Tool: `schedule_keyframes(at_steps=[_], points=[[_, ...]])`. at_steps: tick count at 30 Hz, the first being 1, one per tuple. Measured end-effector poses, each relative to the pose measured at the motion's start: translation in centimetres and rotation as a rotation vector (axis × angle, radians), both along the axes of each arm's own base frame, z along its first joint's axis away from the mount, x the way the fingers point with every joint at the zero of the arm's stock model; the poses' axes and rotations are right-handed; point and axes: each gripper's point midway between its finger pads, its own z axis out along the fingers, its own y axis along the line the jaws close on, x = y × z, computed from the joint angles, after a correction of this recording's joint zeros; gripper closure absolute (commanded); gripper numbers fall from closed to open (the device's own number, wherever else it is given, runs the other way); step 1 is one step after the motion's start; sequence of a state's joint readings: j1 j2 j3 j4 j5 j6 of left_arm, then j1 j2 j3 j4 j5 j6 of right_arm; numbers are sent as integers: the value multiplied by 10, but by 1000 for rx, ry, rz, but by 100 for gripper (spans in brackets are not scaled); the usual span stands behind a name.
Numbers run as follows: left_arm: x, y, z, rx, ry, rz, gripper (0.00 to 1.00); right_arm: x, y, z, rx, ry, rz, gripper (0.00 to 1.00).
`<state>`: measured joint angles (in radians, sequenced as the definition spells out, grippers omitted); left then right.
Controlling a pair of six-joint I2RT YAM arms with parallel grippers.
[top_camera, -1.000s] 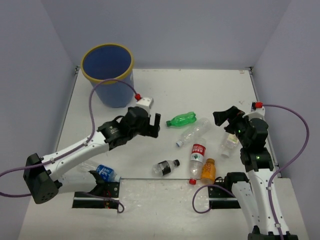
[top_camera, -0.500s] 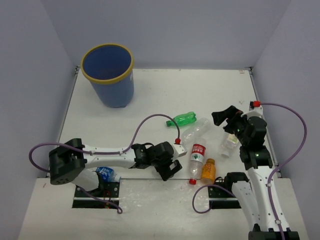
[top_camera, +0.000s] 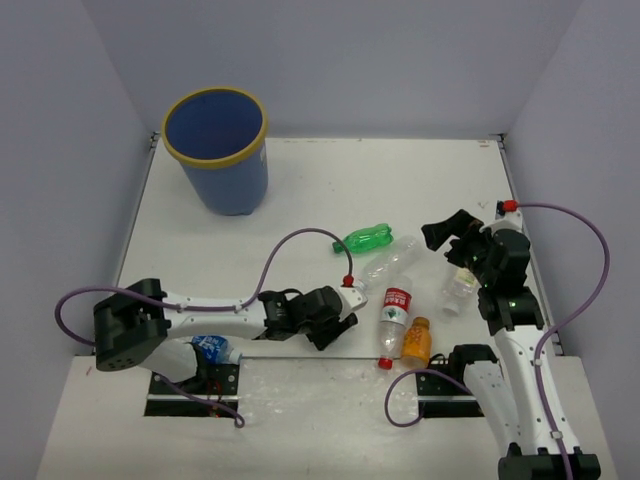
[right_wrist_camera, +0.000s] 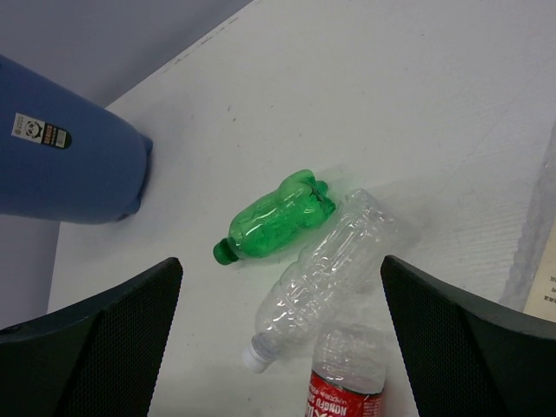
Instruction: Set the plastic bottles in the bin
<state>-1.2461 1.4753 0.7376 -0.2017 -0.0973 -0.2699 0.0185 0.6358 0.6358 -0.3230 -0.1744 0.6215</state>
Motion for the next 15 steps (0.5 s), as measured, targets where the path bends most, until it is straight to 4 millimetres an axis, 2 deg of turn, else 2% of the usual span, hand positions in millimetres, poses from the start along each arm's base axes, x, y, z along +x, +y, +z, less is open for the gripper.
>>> schedule_keyframes(at_steps=[2, 6, 8, 11, 15], points=[[3, 0, 15, -36, -24, 9, 87, 0, 0, -1, 2, 8, 0, 1], [11, -3, 66, -166, -100, 38, 92, 0, 0, 1, 3, 11, -3, 1], [17, -4, 101, -253, -147, 59, 97, 1, -1, 4, 2, 5, -5, 1], [37, 1, 165, -394, -279, 158, 90, 2, 0, 7, 3, -4, -4, 1], [82, 18, 256, -599, -476, 409, 91, 7, 2, 8, 18, -10, 5, 1]])
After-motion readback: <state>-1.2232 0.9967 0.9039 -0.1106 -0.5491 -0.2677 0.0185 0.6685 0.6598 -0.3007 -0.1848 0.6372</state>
